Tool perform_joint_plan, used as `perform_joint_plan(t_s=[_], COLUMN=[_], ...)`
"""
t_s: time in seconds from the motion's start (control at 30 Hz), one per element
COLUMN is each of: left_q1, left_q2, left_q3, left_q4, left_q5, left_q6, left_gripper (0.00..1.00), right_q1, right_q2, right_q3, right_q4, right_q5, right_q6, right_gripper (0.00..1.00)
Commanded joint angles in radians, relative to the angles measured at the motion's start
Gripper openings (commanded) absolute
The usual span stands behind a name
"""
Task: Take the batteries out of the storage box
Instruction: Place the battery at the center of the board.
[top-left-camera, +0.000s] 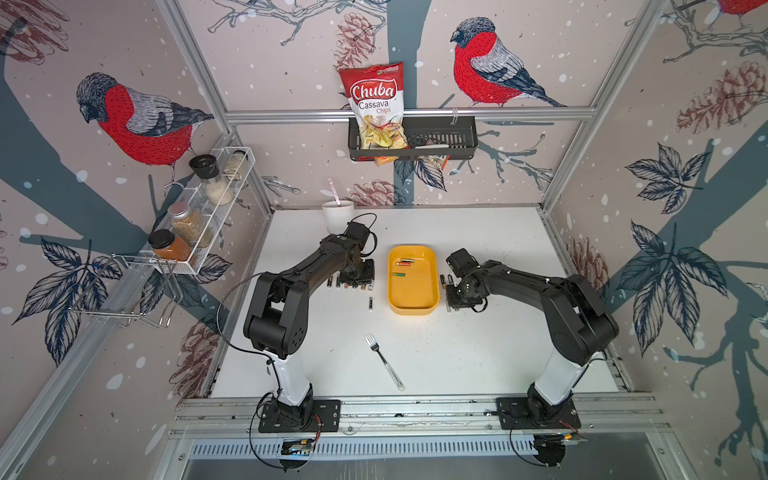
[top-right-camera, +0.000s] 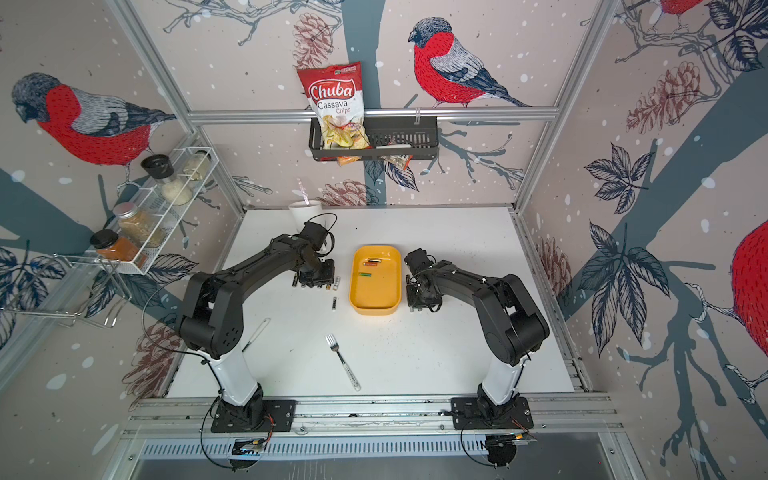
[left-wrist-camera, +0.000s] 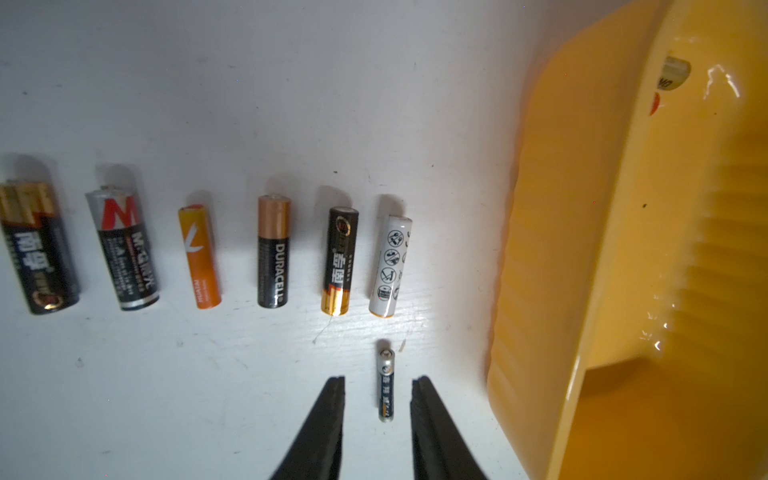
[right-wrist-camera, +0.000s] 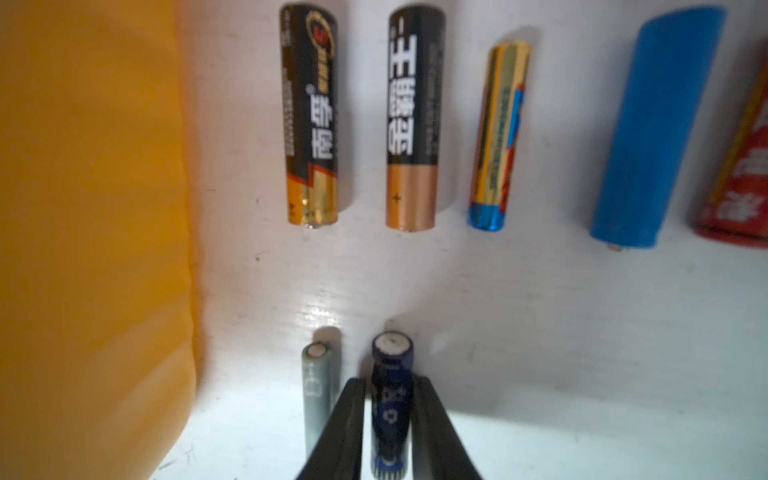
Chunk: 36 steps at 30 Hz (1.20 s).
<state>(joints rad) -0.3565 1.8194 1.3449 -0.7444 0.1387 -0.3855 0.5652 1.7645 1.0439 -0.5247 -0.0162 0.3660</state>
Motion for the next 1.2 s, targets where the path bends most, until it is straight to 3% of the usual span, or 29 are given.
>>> perform_joint_plan(t_s=[0.0, 0.63, 0.83, 1.17], left_q1=[0.004, 0.002, -0.032, -0.136], left_q2=[-0.008, 0.017, 0.077, 0.302], left_q3=[0.000, 0.144, 0.337, 0.702], left_q4=[-0.005, -0.076, -0.176, -0.311], left_q5=[0.005, -0.020, -0.065, -0.082], left_q6=[0.007, 0.025, 0.049, 0.078], left_gripper=[0.32, 0.32, 0.32, 0.32], right_q1=[0.001, -0.002, -0.015, -0.057], right_q2=[-0.008, -0.054, -0.077, -0.099], right_q3=[0.003, 0.056, 0.095, 0.120], right_q4=[-0.024, -0.071, -0.090, -0.109], right_q5=[0.015, 0.034, 0.029, 0.022], right_q6=[0.001, -0.001, -0.005, -0.019], right_gripper=[0.27, 0.28, 0.28, 0.29])
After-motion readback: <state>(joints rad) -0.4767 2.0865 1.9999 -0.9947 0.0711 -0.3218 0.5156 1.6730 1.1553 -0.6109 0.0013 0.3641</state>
